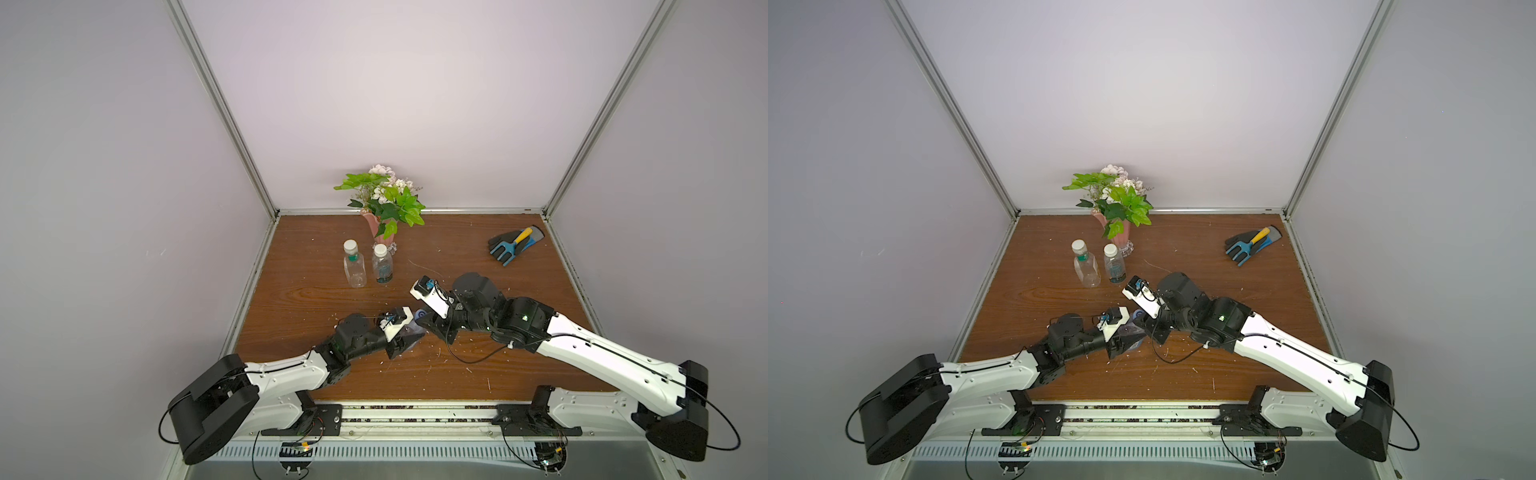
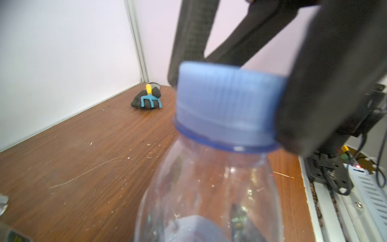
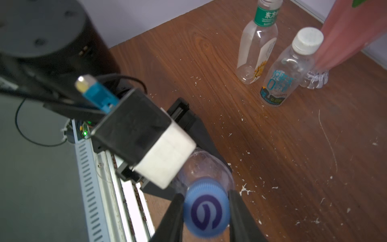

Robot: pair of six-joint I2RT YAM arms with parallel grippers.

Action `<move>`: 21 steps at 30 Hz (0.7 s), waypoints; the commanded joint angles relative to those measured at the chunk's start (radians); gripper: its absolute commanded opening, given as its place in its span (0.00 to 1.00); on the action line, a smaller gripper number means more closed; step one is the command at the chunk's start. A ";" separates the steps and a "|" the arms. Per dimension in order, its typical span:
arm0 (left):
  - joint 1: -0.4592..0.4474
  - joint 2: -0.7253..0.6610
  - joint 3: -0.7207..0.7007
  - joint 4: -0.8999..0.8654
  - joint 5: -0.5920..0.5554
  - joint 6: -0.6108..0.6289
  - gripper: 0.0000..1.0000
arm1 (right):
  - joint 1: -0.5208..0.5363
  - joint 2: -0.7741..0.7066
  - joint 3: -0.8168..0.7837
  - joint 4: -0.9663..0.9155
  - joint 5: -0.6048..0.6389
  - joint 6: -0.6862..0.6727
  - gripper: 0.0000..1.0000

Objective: Screw on the bottle caps
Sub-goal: Screw the bottle cap onto the plastic bottle.

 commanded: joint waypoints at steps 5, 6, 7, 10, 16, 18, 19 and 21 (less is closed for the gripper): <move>-0.096 -0.028 0.040 0.099 -0.510 -0.058 0.48 | -0.004 0.101 0.032 0.061 0.107 0.472 0.00; -0.099 -0.023 0.040 0.099 -0.528 -0.052 0.48 | -0.004 0.110 0.033 0.064 0.106 0.472 0.00; -0.098 -0.019 0.038 0.099 -0.526 -0.047 0.48 | -0.005 0.112 0.033 0.068 0.102 0.462 0.00; -0.097 -0.016 0.037 0.084 -0.407 0.010 0.49 | -0.006 0.105 0.036 0.077 0.080 0.379 0.03; -0.093 -0.051 0.029 0.001 -0.198 0.097 0.51 | -0.010 0.019 0.097 -0.029 0.088 0.025 0.54; -0.080 -0.062 0.035 -0.062 -0.099 0.132 0.52 | -0.012 -0.043 0.094 -0.055 0.072 -0.126 0.63; -0.070 -0.066 0.037 -0.082 -0.050 0.138 0.52 | -0.012 -0.072 0.088 -0.063 0.047 -0.206 0.65; -0.039 -0.070 0.043 -0.118 0.074 0.147 0.53 | -0.012 -0.133 0.074 -0.094 -0.040 -0.361 0.69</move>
